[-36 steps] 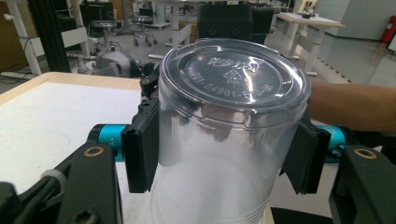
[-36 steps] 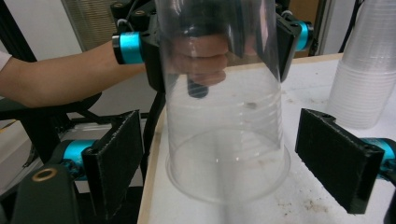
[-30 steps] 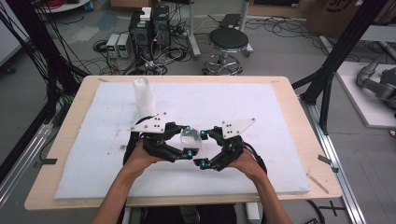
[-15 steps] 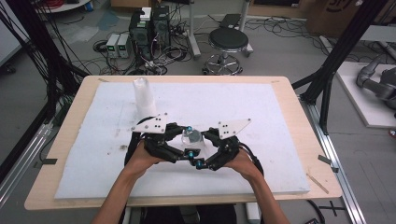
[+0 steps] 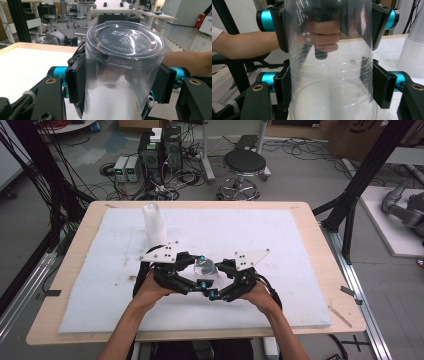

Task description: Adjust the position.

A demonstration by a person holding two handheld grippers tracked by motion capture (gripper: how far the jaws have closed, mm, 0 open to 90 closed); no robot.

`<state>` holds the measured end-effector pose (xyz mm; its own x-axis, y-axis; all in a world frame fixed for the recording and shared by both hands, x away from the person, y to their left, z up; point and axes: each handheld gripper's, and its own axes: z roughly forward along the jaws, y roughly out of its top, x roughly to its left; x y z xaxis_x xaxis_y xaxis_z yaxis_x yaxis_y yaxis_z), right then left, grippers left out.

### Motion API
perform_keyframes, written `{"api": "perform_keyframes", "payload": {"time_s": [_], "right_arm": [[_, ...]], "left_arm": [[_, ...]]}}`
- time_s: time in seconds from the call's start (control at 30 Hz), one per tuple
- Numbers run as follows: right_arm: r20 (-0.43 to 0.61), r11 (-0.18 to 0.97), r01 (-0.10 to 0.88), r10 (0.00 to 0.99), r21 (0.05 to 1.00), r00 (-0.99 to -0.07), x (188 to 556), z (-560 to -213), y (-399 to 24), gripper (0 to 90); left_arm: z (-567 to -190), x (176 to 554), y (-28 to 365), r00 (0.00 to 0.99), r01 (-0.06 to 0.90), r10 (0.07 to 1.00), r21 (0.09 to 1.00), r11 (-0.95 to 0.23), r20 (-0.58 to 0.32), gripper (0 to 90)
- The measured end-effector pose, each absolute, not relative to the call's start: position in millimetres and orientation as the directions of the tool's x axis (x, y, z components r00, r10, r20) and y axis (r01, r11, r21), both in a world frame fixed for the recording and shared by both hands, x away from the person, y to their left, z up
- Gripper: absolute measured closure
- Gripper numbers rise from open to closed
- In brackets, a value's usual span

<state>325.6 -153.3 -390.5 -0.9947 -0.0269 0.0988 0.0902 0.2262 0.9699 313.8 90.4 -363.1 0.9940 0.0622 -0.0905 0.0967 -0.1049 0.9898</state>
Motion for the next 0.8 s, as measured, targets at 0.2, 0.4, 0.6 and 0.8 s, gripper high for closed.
{"api": "perform_keyframes", "payload": {"time_s": [0.2, 0.4, 0.6, 0.8], "right_arm": [[0.103, 0.231, 0.093, -0.032, 0.968, -0.994, 325, -391, -153, 32.3], [0.100, 0.228, 0.091, -0.029, 0.969, -0.995, 325, -390, -154, 32.5], [0.100, 0.228, 0.094, -0.015, 0.969, -0.995, 326, -390, -157, 32.4], [0.089, 0.310, 0.089, 0.014, 0.947, -0.996, 324, -382, -160, 32.7]], "left_arm": [[-363, 314, 90, 0.993, 0.101, 0.075, 0.989, -0.112, -0.093, 34.4], [-365, 315, 91, 0.987, 0.125, 0.118, 0.985, -0.118, -0.111, 13.1], [-363, 314, 98, 0.988, 0.124, 0.109, 0.987, -0.104, -0.113, 10.1], [-355, 315, 108, 0.989, 0.114, 0.115, 0.979, -0.169, -0.095, 10.1]]}}
